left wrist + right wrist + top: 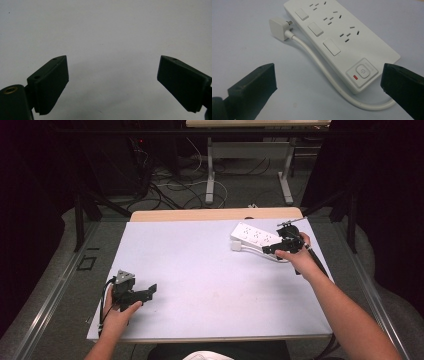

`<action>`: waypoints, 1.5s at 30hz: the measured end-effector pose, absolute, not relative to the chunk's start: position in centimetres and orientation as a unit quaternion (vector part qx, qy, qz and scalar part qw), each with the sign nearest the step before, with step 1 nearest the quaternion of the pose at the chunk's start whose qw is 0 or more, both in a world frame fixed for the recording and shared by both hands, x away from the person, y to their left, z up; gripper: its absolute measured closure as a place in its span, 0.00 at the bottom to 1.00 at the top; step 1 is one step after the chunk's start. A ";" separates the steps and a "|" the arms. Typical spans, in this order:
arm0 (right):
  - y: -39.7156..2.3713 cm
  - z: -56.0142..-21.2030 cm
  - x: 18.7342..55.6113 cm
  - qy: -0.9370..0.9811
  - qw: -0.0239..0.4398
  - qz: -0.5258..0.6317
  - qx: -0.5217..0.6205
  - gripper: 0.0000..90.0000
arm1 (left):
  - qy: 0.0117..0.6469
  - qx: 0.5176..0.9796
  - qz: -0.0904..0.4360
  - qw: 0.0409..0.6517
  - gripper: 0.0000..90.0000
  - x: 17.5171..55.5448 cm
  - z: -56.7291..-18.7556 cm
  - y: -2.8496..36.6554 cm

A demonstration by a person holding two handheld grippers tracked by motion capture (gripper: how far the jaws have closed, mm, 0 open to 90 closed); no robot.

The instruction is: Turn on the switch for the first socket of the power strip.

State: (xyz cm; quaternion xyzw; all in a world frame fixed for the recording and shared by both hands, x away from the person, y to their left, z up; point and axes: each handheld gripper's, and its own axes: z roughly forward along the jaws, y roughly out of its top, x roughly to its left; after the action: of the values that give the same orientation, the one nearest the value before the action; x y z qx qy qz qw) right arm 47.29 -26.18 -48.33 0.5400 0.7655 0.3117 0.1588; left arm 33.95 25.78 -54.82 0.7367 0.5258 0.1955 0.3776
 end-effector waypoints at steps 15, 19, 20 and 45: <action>-26.4 -47.7 45.3 0.756 0.168 0.338 0.535 0.01 | 0.528 0.736 0.196 0.376 0.12 33.9 -54.8 25.8; -26.0 -47.7 44.4 0.758 0.169 0.346 0.527 0.01 | 0.528 0.734 0.200 0.377 0.12 33.9 -54.9 25.7; -26.0 -47.6 44.1 0.757 0.171 0.349 0.526 0.01 | 0.527 0.734 0.201 0.378 0.12 34.0 -54.9 25.7; -24.0 -48.9 40.9 0.756 0.159 0.397 0.496 0.04 | 0.528 0.734 0.201 0.377 0.13 33.9 -54.9 25.7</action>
State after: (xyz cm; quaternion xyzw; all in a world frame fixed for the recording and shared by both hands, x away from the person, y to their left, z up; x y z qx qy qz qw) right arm 40.89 -23.95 -48.87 0.4963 0.7557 0.3967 0.1590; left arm 33.94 25.71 -54.87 0.7337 0.5282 0.2014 0.3770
